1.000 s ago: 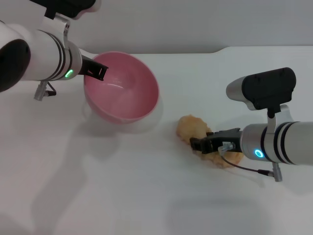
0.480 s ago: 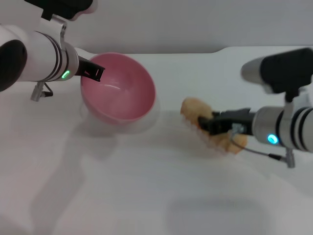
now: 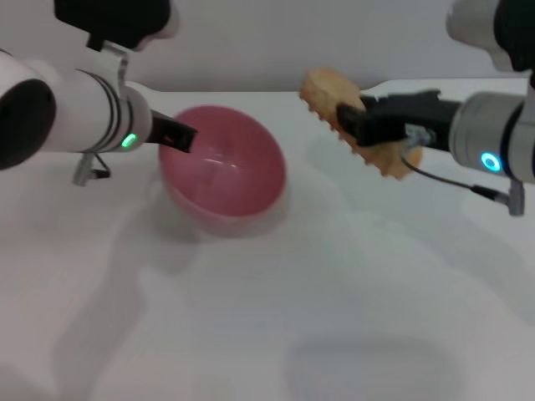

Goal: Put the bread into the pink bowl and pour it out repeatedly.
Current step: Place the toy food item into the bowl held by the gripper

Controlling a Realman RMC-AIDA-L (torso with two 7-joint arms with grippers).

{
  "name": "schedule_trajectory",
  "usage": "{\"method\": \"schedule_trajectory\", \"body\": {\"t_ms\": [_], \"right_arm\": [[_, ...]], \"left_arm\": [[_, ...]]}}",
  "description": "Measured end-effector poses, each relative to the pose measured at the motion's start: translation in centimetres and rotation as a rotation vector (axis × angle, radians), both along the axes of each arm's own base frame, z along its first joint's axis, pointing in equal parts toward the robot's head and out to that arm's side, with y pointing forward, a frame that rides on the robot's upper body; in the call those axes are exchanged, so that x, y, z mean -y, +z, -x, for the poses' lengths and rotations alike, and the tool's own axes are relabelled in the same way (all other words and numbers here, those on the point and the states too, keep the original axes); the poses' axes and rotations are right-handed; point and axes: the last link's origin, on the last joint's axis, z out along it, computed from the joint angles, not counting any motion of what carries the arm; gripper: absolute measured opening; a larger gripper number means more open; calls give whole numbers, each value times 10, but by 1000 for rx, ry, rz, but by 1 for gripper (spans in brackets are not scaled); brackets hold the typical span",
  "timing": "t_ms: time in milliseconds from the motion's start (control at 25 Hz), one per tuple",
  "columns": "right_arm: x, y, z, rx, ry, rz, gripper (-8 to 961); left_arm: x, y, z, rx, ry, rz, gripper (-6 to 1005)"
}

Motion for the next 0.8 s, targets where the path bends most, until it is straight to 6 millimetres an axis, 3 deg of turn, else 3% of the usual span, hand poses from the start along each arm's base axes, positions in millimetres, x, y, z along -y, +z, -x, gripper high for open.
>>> {"method": "schedule_trajectory", "body": {"t_ms": [320, 800], "right_arm": [[-9, -11, 21, -7, 70, 15, 246], [-15, -31, 9, -36, 48, 32, 176]], "left_arm": [[9, -23, -18, 62, -53, 70, 52], [11, -30, -36, 114, -94, 102, 51]]}}
